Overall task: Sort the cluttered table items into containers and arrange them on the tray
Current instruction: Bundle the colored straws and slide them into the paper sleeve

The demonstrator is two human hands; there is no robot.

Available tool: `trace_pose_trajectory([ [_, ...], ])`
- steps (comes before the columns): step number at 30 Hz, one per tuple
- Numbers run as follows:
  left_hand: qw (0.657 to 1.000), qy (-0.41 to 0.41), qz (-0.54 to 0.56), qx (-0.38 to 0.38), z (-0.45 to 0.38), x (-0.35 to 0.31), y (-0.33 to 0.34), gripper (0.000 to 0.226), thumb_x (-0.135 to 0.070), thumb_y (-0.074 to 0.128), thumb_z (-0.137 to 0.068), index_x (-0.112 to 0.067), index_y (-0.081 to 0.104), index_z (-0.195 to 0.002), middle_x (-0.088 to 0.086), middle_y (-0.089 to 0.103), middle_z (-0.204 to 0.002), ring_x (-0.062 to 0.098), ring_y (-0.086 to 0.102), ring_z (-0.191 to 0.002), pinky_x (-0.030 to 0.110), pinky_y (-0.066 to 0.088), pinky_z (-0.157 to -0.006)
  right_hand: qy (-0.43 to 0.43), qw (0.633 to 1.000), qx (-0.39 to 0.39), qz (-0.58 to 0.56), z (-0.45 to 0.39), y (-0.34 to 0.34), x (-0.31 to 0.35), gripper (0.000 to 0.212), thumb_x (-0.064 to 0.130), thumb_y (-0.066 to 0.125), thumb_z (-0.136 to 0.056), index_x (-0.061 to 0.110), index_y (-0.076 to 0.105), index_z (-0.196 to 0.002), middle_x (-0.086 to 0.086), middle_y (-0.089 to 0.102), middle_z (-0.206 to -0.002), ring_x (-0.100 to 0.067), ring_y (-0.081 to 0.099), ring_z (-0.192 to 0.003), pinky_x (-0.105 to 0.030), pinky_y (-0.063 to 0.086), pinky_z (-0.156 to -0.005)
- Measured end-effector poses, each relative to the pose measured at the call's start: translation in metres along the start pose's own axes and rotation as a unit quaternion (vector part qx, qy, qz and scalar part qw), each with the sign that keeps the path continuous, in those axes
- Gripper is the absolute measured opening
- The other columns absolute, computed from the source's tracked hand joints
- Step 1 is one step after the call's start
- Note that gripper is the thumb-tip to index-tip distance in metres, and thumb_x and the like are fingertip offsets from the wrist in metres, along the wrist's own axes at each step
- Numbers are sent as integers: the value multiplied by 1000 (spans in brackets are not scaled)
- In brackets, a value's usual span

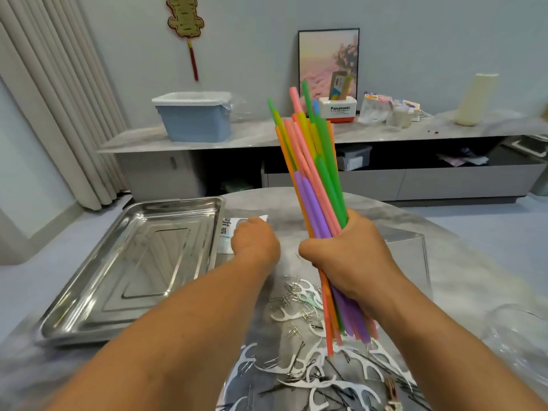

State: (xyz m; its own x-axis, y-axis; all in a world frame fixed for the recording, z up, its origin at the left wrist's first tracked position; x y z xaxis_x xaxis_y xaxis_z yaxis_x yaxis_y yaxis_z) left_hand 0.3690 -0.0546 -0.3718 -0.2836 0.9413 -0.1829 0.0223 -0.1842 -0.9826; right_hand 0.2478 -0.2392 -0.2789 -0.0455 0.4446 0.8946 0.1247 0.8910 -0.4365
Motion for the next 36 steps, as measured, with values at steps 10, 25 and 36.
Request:
trace_pose_trajectory([
  [10, 997, 26, 73, -1, -2, 1, -1, 30, -5, 59, -91, -3, 62, -120, 17, 67, -119, 36, 63, -111, 35, 41, -75, 15, 1000, -4, 27, -16, 8, -22, 33, 31, 76, -63, 31, 55, -87, 6, 61, -69, -6, 57, -49, -15, 38, -38],
  [25, 977, 162, 103, -93, 95, -20, -103, 12, -24, 56, -94, -12, 54, -93, 12, 65, -104, 35, 59, -95, 34, 34, -65, 58, 998, -13, 8, -5, -6, 5, 34, 25, 73, -62, 14, 59, -90, -10, 67, -77, -25, 65, -63, -33, 53, -53],
  [36, 971, 179, 114, -111, 128, -29, -192, 10, -8, 52, -93, -7, 63, -93, 13, 65, -94, 31, 52, -77, 34, 38, -63, 35, 999, -37, 11, 3, -28, 47, 33, 26, 75, -63, 18, 56, -88, -11, 68, -79, -29, 70, -71, -38, 59, -59],
])
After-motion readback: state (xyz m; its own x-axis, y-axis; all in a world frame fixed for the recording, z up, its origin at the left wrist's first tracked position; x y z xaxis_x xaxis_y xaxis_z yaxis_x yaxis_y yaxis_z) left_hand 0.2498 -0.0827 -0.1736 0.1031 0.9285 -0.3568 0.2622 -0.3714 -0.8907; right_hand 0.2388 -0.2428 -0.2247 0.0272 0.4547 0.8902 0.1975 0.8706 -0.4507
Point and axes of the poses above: each hand's wrist, its own z-axis away from the middle knuckle, its own y-axis out of the palm, x = y × z, the point moved 9 cm from there along -z, towards the middle knuckle
